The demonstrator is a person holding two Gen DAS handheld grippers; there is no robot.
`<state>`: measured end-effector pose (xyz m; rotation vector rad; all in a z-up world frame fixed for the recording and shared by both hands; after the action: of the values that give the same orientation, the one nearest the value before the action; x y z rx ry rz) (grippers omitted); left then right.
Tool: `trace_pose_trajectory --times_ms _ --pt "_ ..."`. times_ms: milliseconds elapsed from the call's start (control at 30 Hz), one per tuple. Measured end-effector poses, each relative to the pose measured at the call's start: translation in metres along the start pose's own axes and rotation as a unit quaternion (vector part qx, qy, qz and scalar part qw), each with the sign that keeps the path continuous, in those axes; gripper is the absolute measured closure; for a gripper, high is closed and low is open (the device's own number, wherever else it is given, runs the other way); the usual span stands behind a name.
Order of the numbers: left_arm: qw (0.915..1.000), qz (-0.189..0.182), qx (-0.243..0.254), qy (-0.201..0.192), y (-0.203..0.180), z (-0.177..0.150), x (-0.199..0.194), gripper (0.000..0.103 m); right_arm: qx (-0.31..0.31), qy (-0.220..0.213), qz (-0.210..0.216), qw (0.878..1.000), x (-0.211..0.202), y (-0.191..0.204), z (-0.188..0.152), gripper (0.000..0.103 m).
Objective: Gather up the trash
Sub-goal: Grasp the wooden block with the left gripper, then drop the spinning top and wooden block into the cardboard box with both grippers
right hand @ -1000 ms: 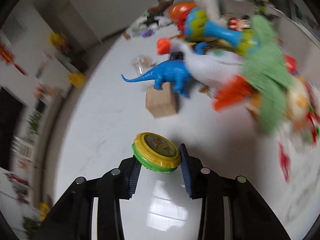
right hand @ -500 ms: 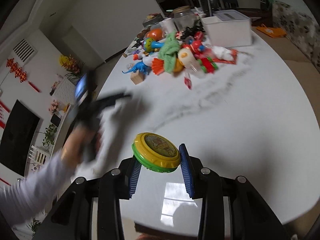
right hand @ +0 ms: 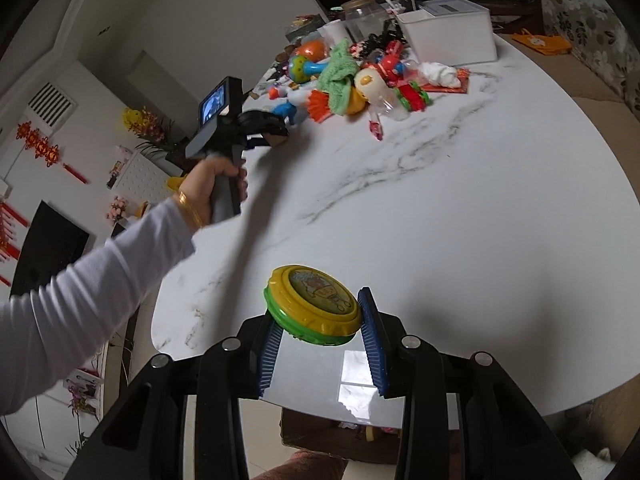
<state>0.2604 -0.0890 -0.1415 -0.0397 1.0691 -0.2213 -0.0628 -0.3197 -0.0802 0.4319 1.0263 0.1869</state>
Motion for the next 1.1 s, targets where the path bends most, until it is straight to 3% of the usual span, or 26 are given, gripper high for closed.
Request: trace_pose_trajectory --times_ms 333,500,633,867,1100 --pt "0.9978 -0.030 0.059 0.011 0.014 -0.103 -0.109 0.068 -0.042 0.016 0.013 0.999 0.015 0.043 0.003 0.066" --pt "0.9963 -0.024 0.078 0.027 0.033 -0.186 -0.180 0.068 -0.077 0.049 0.024 0.996 0.017 0.070 -0.012 0.066" --pt "0.9917 -0.013 0.095 0.086 0.044 -0.272 -0.212 0.068 -0.126 0.096 0.032 0.987 0.020 0.096 -0.039 0.066" --pt "0.9752 -0.013 0.043 0.217 0.064 -0.383 -0.183 0.068 -0.207 0.182 0.012 0.961 0.053 0.114 -0.115 0.066" --pt "0.9589 0.014 0.010 0.283 0.072 -0.452 -0.089 0.068 -0.194 0.247 -0.034 0.949 0.129 0.077 -0.191 0.066"
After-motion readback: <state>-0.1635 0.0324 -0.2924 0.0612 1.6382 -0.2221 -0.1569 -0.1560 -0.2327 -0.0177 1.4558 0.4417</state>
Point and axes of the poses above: each gripper's, at about its wrist camera, not at the fingertips, and x roughly the way its jaws point, y to its left, z to its top, the point moved 2 cm from there along x, roughly the way its jaws point, and after that the axes turned 3 degrees about -z, right-handed, at the moved point
